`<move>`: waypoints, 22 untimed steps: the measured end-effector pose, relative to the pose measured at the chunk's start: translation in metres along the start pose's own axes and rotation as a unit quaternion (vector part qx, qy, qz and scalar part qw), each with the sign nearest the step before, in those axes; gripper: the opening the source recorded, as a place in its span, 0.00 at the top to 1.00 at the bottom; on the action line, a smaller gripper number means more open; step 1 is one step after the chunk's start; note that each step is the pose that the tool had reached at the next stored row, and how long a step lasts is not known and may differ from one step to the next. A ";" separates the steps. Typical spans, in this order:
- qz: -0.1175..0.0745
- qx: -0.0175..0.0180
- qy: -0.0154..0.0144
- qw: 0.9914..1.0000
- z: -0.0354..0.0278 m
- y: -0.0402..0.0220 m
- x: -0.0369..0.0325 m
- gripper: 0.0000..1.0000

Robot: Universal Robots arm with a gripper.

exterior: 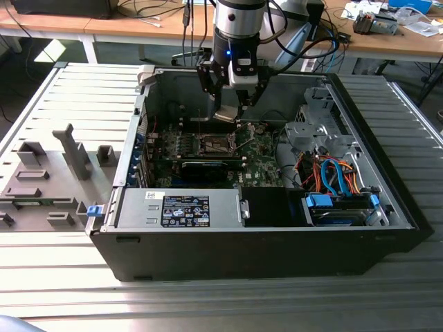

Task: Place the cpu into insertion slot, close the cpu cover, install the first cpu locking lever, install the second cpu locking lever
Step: 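Place the cpu into insertion slot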

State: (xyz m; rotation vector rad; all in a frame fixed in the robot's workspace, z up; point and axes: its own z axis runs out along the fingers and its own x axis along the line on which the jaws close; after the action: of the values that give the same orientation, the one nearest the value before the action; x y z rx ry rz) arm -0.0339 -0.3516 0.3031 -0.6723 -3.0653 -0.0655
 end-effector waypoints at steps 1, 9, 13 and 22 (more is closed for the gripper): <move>0.000 0.000 0.000 1.000 0.0000 0.0000 0.0000 0.46; 0.004 0.000 0.000 1.000 0.0000 0.0000 0.0000 0.46; 0.005 0.000 0.000 1.000 0.0000 0.0000 0.0000 0.46; 0.007 0.000 0.000 1.000 0.0000 0.0000 0.0000 0.46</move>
State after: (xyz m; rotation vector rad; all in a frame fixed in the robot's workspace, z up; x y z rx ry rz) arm -0.0338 -0.3516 0.3031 -0.6949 -3.0606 -0.0655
